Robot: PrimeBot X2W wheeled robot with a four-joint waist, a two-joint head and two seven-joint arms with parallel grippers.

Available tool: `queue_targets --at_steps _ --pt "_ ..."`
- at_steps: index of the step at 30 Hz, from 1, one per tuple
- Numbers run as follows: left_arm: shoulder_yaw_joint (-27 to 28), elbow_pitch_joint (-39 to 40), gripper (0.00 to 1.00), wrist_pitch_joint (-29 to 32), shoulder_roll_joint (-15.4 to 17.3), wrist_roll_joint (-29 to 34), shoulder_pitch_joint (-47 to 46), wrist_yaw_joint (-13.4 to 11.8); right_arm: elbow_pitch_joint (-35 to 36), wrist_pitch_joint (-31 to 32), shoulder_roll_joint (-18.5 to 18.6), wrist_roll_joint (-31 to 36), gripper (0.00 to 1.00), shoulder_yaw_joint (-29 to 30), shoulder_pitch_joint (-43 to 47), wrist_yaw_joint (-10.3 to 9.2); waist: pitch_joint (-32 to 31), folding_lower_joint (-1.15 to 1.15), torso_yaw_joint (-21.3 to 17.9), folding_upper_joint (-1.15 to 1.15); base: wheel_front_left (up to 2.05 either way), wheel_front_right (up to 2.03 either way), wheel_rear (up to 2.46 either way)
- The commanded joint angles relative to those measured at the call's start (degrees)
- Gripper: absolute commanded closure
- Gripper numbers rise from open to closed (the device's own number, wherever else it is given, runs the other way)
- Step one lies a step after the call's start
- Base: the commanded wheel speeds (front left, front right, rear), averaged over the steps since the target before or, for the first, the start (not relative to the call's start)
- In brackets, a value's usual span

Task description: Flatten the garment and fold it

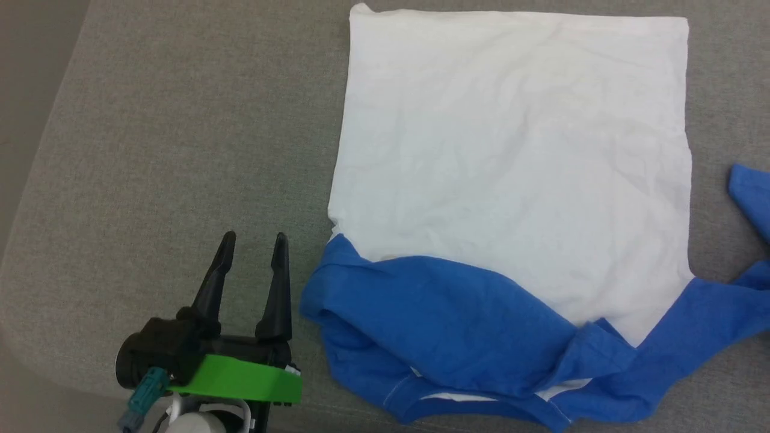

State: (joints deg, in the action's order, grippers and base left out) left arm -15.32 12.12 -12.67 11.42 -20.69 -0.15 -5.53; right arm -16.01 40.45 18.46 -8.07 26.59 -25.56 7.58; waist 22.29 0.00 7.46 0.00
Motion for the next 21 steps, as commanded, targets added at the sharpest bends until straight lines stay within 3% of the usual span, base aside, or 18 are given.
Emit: queue_targets --at_steps 1,9,21 --pt "0.22 -0.21 0.00 -0.23 0.20 -0.43 -0.84 -0.19 0.53 -1.43 -0.03 0.63 1.00 1.13 -0.13 -0.09 -1.46 0.00 -0.81 0.00 0.00 0.00 0.00" --pt "0.82 -0.71 0.00 -0.03 0.79 -1.12 1.15 -0.77 2.18 -7.34 2.41 2.54 1.00 7.23 2.85 -0.09 -7.69 0.00 -2.31 0.00 0.00 0.00 0.00" --pt "2.34 0.58 0.00 0.75 2.08 -2.66 6.98 -2.29 4.07 -10.33 4.80 2.59 1.00 15.14 9.28 -0.09 -15.41 0.00 -3.29 0.00 0.00 0.00 0.00"
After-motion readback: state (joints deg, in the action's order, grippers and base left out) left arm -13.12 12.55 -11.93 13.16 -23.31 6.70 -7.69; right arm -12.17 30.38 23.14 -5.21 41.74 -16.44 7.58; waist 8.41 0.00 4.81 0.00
